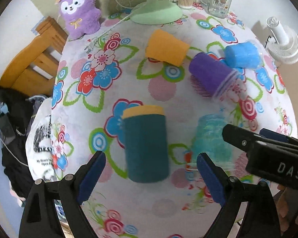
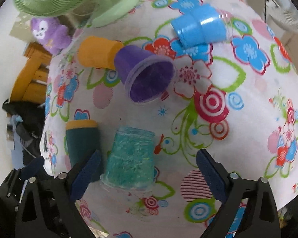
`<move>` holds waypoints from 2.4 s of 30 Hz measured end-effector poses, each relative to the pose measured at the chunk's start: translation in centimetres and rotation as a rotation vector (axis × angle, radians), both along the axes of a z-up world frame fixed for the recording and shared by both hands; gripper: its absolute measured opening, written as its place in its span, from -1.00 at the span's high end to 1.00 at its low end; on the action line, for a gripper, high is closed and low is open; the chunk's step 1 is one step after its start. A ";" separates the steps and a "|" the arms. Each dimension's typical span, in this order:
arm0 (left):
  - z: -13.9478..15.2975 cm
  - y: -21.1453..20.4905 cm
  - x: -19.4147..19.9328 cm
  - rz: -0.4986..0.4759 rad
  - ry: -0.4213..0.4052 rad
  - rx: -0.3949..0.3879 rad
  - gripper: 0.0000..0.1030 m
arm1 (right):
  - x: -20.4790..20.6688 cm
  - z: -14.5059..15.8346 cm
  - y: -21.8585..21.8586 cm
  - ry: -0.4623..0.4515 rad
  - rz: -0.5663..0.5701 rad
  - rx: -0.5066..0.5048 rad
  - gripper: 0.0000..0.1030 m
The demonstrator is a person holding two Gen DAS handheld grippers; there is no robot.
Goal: Flip cup upside down
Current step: 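Rotate the held teal cup with the right gripper, rim toward the table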
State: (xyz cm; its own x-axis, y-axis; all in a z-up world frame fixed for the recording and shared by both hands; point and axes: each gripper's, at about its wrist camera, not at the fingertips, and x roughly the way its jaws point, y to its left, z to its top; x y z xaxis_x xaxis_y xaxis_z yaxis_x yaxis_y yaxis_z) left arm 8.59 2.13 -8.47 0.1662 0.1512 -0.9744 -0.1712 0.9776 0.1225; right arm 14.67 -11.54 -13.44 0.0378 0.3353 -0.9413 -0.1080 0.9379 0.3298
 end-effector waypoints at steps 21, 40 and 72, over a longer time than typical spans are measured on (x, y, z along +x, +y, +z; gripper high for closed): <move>-3.8 2.8 3.4 -0.168 0.066 -0.087 -0.83 | 0.8 -4.6 3.4 0.110 -0.067 -0.137 -0.19; -1.1 1.4 2.1 -0.031 0.010 -0.110 -0.83 | 0.3 2.8 1.3 -0.191 0.138 -0.082 -0.12; -2.2 -0.2 -2.4 0.108 -0.174 -0.119 -0.83 | -3.5 2.8 -1.8 -0.844 0.116 0.016 -0.13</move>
State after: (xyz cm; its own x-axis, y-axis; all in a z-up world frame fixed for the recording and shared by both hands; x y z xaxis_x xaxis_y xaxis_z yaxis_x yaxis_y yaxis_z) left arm 6.22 1.96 -10.70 0.3224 0.0634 -0.9445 -0.2844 0.9581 -0.0328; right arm 11.15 -13.35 -10.59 0.6894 0.3932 -0.6083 -0.4183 0.9018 0.1087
